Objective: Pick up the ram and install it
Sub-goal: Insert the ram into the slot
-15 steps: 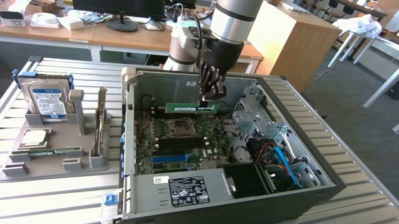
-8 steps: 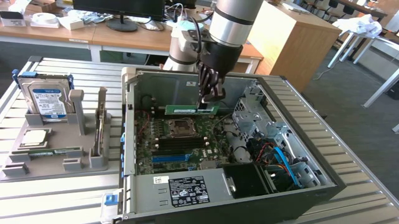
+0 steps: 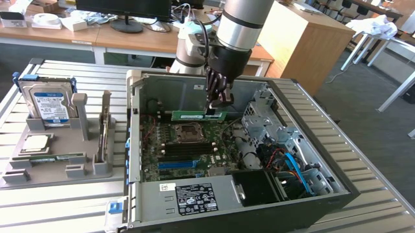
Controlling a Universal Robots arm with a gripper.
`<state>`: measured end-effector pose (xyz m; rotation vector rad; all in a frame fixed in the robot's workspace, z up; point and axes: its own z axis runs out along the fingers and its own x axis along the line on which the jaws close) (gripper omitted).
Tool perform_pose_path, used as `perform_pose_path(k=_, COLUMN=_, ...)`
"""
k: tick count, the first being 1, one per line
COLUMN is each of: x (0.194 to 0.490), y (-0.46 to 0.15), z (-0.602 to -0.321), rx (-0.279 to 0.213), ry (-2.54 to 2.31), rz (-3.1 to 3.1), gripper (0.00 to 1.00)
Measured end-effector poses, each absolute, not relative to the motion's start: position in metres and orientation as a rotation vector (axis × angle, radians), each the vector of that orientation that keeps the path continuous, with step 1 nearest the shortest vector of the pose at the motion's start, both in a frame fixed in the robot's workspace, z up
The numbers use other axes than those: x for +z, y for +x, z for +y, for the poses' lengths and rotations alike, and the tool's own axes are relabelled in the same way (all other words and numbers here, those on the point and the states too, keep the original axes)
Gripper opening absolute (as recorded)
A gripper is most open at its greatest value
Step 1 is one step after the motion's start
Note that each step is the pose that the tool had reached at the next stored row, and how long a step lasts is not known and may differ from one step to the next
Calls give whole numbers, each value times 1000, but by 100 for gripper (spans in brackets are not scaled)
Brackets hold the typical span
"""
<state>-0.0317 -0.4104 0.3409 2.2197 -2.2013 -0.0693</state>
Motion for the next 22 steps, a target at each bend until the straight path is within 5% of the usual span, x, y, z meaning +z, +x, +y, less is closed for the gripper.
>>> perform_pose_path(k=22, x=333, y=-32, z=-410, rx=-67, ry=2219, rz=-2200, gripper=11)
